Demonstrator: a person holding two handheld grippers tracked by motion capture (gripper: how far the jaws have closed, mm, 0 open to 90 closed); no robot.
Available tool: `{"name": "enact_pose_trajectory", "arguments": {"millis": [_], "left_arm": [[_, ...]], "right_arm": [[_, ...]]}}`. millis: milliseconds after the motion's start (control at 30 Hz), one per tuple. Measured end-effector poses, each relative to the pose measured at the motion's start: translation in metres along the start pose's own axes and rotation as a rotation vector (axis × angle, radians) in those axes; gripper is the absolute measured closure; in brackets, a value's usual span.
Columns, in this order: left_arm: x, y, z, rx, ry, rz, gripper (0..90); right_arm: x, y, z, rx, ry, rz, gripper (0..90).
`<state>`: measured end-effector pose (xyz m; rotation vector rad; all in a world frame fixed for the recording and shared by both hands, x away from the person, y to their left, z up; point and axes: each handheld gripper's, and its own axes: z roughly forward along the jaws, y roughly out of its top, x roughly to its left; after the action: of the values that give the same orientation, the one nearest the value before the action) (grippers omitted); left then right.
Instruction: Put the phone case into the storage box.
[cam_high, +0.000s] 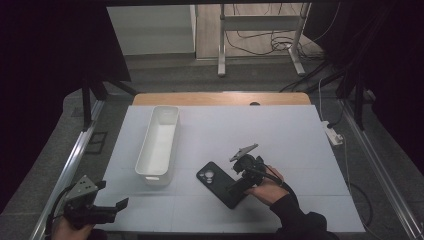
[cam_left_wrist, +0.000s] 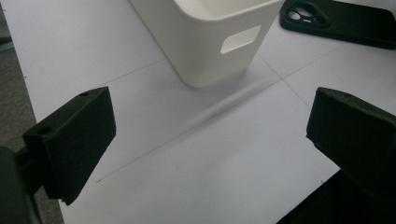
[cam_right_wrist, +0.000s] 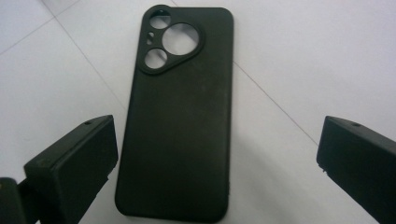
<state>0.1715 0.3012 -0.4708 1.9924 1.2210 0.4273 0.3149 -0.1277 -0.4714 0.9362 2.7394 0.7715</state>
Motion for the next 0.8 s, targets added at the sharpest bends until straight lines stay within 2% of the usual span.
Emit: {"name": "enact_pose_trajectory", "arguments": {"millis": [467, 800], "left_arm": [[0.000, 0.000, 0.000, 0.000, 0.000, 0.000, 2.1], [0.000, 0.000, 0.000, 0.000, -0.001, 0.001, 2.0]], "right_arm": [[0.019, 0.011, 0.016, 0.006, 0.030, -0.039, 0.0], [0.019, 0.004, 0.029, 0.029, 0.014, -0.040, 0.0]]}}
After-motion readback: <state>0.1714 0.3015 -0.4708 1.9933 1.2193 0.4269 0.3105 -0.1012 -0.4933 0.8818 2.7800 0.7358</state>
